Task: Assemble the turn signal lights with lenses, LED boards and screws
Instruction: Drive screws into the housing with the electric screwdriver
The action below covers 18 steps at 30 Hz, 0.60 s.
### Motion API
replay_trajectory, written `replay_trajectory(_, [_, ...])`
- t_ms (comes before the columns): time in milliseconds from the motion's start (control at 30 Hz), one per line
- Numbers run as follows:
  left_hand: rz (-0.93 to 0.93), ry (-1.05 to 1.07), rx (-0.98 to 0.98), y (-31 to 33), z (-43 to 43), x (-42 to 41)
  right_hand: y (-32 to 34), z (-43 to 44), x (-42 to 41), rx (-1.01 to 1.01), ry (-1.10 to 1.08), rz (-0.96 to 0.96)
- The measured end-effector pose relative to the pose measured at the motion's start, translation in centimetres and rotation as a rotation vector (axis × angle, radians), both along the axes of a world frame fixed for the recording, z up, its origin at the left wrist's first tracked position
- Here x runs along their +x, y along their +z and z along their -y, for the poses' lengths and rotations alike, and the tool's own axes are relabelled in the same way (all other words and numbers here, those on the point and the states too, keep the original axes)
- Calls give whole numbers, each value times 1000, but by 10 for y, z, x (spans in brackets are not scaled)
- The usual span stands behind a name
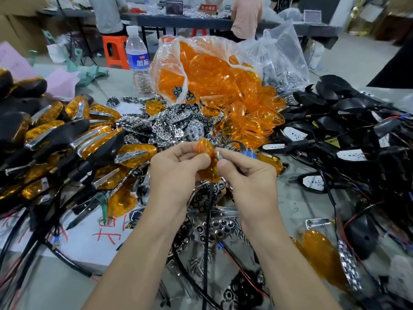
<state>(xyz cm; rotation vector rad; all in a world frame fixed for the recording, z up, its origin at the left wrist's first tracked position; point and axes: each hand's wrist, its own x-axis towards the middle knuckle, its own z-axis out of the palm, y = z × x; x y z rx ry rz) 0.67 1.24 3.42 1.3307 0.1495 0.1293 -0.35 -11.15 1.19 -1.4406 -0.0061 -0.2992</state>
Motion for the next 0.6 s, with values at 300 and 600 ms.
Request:
replay_trajectory(300, [-16,-132,27,-3,-2,2,1,11,2,205,40,-115])
replay_trajectory(600, [-7,-97,46,0,-1,-2,2,8,2,175,69,-130])
